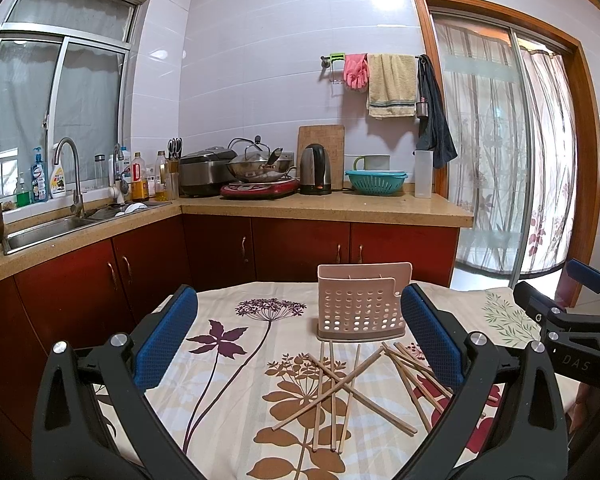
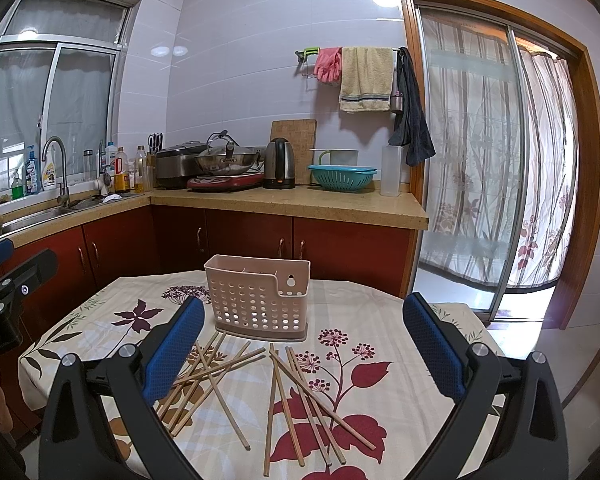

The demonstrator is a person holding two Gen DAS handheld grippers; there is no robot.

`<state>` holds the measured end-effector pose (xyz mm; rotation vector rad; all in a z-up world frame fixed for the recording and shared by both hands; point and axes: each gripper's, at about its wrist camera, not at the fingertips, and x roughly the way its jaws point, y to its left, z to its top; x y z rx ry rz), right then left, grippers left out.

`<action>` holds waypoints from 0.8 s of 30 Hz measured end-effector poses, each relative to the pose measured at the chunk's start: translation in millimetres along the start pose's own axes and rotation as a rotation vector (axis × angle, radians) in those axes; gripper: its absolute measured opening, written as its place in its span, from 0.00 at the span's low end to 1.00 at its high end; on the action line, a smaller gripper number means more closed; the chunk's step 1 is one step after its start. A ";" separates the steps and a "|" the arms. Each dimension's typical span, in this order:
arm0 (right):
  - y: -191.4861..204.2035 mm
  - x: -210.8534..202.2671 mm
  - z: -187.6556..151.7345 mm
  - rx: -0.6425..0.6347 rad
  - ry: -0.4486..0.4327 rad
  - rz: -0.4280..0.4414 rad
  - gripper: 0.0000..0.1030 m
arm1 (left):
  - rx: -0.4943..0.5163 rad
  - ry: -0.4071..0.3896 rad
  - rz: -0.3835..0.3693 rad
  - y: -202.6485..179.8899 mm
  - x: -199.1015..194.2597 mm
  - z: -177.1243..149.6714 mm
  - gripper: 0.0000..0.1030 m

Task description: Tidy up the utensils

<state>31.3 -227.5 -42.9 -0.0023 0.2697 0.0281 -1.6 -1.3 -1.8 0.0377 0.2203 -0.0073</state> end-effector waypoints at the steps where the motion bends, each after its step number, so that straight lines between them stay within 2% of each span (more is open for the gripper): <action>1: 0.1 0.2 -0.2 0.000 0.000 0.000 0.94 | 0.000 0.000 0.000 -0.1 0.0 0.0 0.96; 15: 0.2 -2.8 2.6 -0.001 0.006 0.002 0.94 | 0.006 0.009 0.003 1.8 3.0 -4.0 0.96; 24: -3.8 21.9 -16.4 0.012 0.069 0.021 0.94 | 0.025 0.121 -0.005 14.6 38.2 -41.8 0.96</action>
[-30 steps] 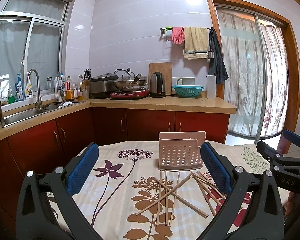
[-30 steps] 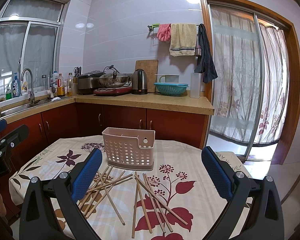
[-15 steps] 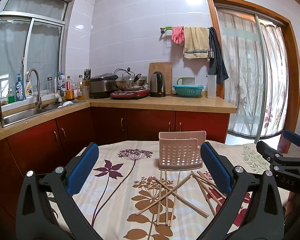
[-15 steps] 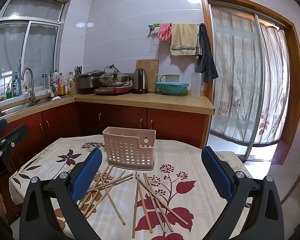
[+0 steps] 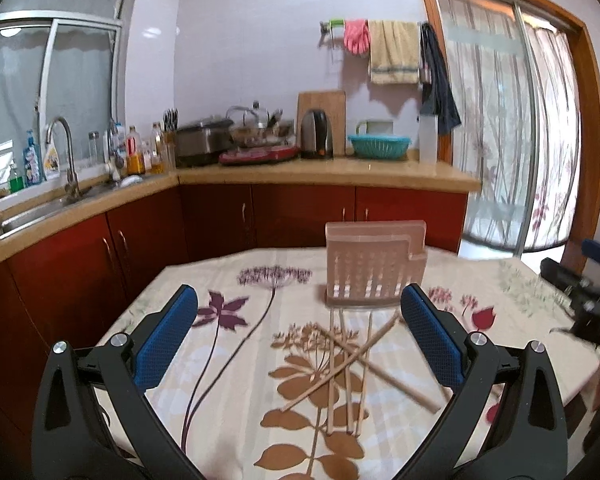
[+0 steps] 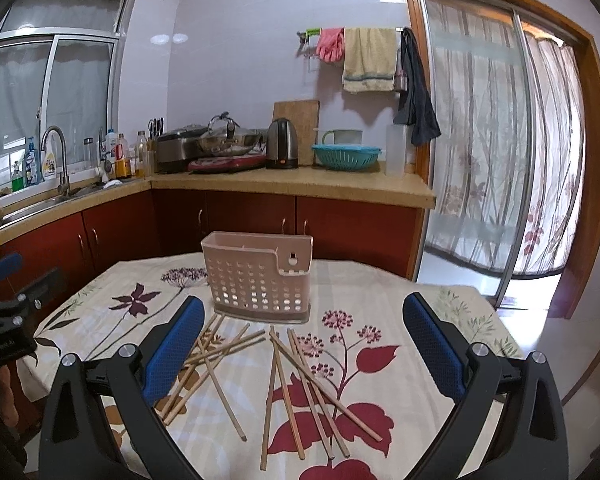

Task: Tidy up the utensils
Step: 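Lower both tools toward the scattered wooden chopsticks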

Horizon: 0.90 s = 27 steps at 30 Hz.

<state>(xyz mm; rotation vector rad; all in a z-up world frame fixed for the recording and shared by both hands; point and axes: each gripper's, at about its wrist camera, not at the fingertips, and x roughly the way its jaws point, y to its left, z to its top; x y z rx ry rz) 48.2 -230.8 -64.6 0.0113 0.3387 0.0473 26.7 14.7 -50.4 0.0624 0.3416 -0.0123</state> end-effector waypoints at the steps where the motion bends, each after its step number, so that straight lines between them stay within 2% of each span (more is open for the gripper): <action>1: -1.1 3.8 -3.2 0.001 0.012 0.002 0.94 | 0.010 0.016 0.002 0.9 5.8 -5.3 0.96; 7: -6.3 33.6 -26.1 0.012 0.104 0.017 0.94 | 0.064 0.098 0.021 9.8 40.2 -41.3 0.96; 15: -6.2 71.9 -53.1 0.026 0.221 0.037 0.94 | 0.102 0.214 -0.002 25.2 88.7 -82.2 0.95; 18: -6.3 83.6 -60.6 0.031 0.253 0.046 0.94 | 0.112 0.249 -0.011 28.4 101.5 -93.0 0.89; 20: -6.3 90.2 -64.9 0.033 0.268 0.049 0.94 | 0.121 0.274 -0.017 29.0 109.0 -100.3 0.81; 27: -14.6 101.5 -76.4 0.055 0.290 0.060 0.94 | 0.153 0.308 -0.051 24.2 124.1 -112.9 0.74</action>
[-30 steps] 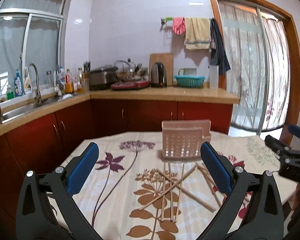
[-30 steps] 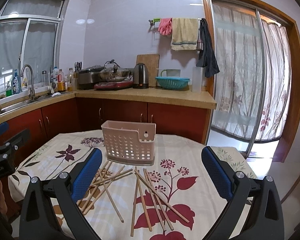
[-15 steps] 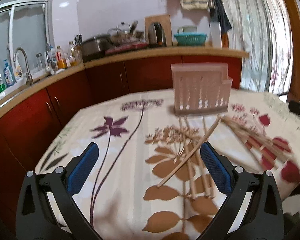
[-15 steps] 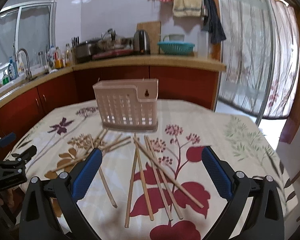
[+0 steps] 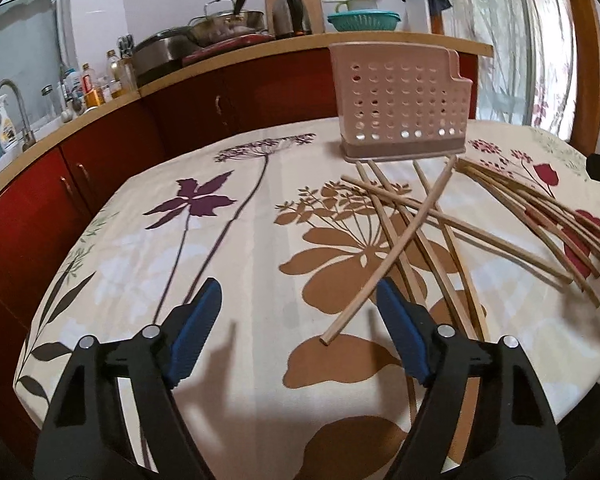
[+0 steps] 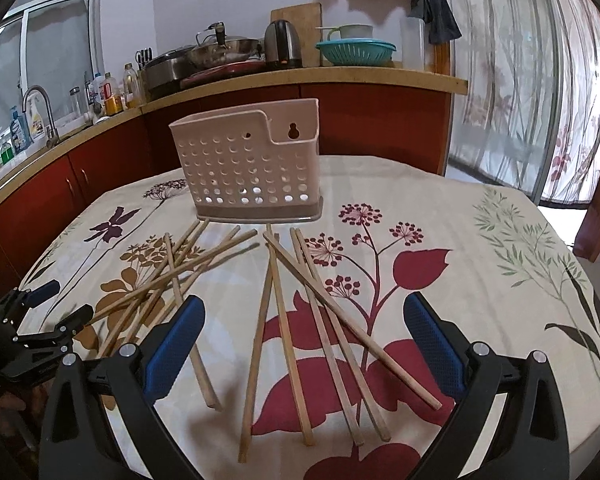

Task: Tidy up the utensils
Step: 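Lower both tools toward the scattered wooden chopsticks, then close the left tool on a wooden chopstick while the right tool grasps another chopstick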

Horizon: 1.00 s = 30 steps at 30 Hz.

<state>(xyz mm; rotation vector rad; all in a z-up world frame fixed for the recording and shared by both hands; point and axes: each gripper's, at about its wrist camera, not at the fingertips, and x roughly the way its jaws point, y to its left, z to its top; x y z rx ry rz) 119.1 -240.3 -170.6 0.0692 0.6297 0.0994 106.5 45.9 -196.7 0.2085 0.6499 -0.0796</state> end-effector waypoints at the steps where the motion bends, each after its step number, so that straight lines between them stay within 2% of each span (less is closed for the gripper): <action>1: -1.7 1.6 -0.8 0.002 0.003 0.000 0.94 | 0.009 0.002 -0.004 -1.2 2.4 -0.2 0.72; 7: -15.7 7.5 -5.8 0.008 0.016 -0.011 0.94 | 0.047 0.044 -0.052 -7.7 18.0 -3.9 0.58; 12: -31.4 9.4 -10.2 0.023 0.025 -0.028 0.94 | 0.080 0.037 -0.061 -14.1 16.6 -3.8 0.50; 16: -41.6 11.3 -12.5 0.044 0.029 -0.037 0.94 | 0.063 0.043 -0.109 -14.8 15.5 -5.0 0.34; 20: -47.8 11.1 -12.5 0.060 0.019 -0.042 0.94 | 0.078 0.045 -0.119 -20.7 13.3 -6.8 0.21; 24: -51.1 11.4 -12.3 0.071 0.013 -0.043 0.94 | 0.107 0.038 -0.103 -24.4 9.1 -11.3 0.18; 25: -51.6 11.5 -12.3 0.073 0.013 -0.043 0.94 | 0.110 0.037 -0.106 -24.3 8.5 -12.0 0.15; 30: -53.2 11.2 -13.8 0.079 0.012 -0.043 0.94 | 0.095 0.041 -0.118 -20.7 7.7 -12.7 0.09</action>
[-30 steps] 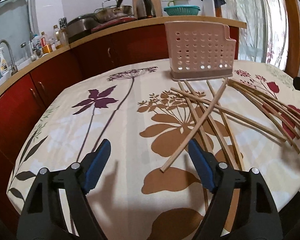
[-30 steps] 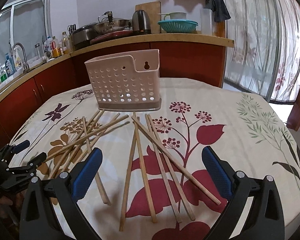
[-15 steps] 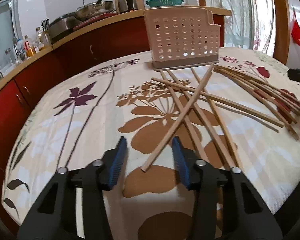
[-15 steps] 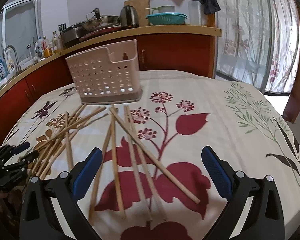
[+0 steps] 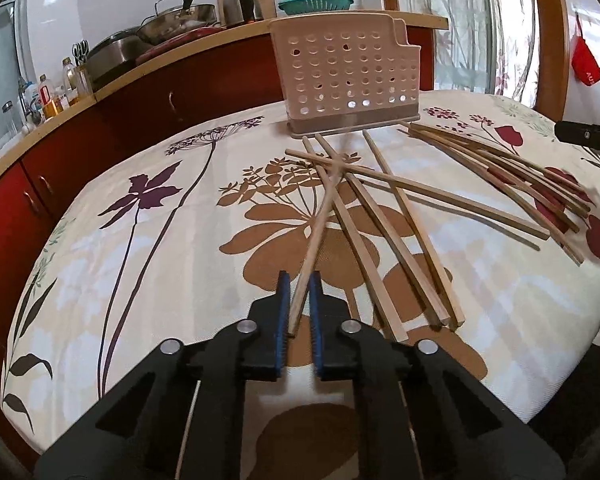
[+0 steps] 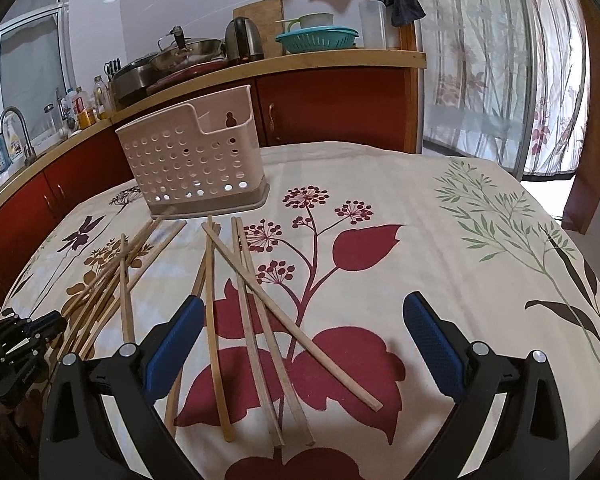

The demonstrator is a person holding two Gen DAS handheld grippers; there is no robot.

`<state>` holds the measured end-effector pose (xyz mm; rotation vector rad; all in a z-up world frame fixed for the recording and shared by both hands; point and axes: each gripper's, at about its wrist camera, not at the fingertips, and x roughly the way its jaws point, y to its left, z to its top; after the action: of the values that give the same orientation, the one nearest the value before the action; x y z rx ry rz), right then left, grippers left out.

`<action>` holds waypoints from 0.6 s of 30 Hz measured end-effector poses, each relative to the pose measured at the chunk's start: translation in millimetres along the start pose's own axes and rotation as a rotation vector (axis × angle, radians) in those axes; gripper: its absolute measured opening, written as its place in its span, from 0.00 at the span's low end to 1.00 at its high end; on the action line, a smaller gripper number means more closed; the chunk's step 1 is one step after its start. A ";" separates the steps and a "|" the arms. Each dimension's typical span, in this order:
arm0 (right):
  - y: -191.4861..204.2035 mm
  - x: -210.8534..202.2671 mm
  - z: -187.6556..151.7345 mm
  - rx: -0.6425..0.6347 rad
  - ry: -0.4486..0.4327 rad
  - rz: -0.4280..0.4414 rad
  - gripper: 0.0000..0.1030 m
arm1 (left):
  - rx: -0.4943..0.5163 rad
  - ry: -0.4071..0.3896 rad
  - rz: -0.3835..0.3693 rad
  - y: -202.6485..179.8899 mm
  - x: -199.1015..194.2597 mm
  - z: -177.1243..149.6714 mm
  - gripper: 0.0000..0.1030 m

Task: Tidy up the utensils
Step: 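Close the left tool on a wooden chopstick while the right tool grasps another chopstick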

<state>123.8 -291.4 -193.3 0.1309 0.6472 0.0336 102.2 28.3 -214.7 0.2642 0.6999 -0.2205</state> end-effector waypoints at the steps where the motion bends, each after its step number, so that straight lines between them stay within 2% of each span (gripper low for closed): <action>1: -0.2 -0.2 -0.2 -0.001 -0.001 0.000 0.94 | 0.006 0.001 -0.001 -0.8 -0.3 -0.1 0.08; 6: -2.7 0.3 -3.0 -0.013 0.006 -0.009 0.94 | 0.016 -0.006 -0.015 -3.4 -5.5 -1.7 0.08; 15: -17.7 -5.4 -16.2 -0.063 -0.006 -0.014 0.93 | -0.029 -0.005 -0.020 6.2 -13.6 -4.4 0.07; 16: -19.8 -5.2 -18.1 -0.068 -0.007 -0.007 0.90 | -0.037 -0.004 -0.021 7.4 -14.7 -4.8 0.07; 18: -23.7 -4.2 -22.4 -0.086 -0.003 0.008 0.72 | -0.045 -0.002 -0.020 8.9 -15.7 -5.6 0.07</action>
<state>106.7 -312.7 -211.6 0.0508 0.6417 0.0685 89.6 40.2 -207.0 0.2144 0.7052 -0.2235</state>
